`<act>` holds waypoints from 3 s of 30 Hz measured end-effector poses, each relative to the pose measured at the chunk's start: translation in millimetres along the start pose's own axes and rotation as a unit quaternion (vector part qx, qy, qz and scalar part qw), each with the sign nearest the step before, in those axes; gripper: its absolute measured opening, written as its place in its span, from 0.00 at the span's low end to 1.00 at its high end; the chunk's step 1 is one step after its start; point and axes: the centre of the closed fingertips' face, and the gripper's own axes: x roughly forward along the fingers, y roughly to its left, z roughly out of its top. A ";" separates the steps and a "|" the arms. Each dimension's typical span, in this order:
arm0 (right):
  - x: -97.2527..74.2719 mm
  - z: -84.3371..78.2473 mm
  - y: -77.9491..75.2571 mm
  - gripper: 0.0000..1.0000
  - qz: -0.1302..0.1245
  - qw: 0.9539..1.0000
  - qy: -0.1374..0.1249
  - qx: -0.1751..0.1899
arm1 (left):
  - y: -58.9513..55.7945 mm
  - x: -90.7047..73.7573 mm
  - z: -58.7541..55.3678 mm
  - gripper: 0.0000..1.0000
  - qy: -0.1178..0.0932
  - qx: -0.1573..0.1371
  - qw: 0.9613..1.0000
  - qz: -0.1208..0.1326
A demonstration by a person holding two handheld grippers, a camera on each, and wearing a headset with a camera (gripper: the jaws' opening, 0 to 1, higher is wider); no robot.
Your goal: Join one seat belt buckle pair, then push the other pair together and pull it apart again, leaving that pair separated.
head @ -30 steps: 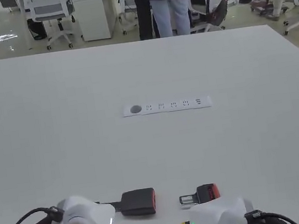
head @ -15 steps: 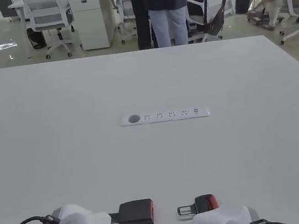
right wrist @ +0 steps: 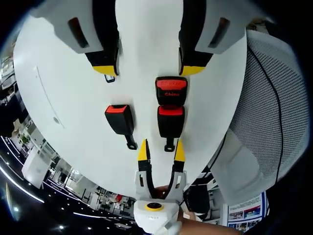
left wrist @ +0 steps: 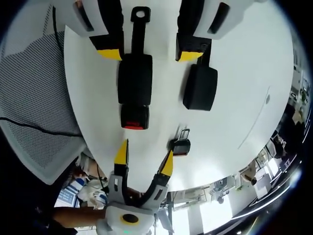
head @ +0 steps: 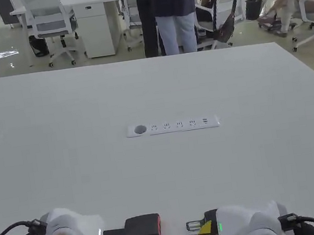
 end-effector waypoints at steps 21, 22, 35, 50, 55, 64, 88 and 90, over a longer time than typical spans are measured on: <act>-18.3 -23.6 -45.1 0.51 -0.048 0.999 0.010 0.016 | 52.0 2.4 20.1 0.46 0.000 0.013 0.999 0.033; -18.5 -24.4 -46.1 0.51 -0.050 0.999 0.011 0.015 | 56.6 2.9 20.1 0.46 0.000 0.013 0.999 0.033; -18.1 -38.7 -69.8 0.51 -0.063 0.997 0.028 0.021 | 79.1 15.9 31.7 0.46 0.012 0.020 0.999 0.029; 0.6 -46.4 -76.1 0.45 -0.027 0.999 0.039 0.015 | 86.5 40.0 15.3 0.42 0.065 0.036 0.997 -0.008; 4.8 -47.0 -76.3 0.42 -0.015 0.999 0.044 0.012 | 89.5 46.1 6.8 0.40 0.077 0.035 0.996 -0.020; 8.2 -56.2 -71.9 0.37 0.006 0.998 0.064 0.010 | 88.3 44.6 9.1 0.35 0.068 0.035 0.997 -0.032; 10.1 -51.6 -72.0 0.31 0.010 0.998 0.058 -0.008 | 86.8 44.7 9.4 0.33 0.062 0.049 0.996 -0.043; 12.3 -49.7 -73.8 0.31 0.011 0.998 0.055 -0.009 | 86.9 44.5 9.3 0.33 0.065 0.049 0.996 -0.043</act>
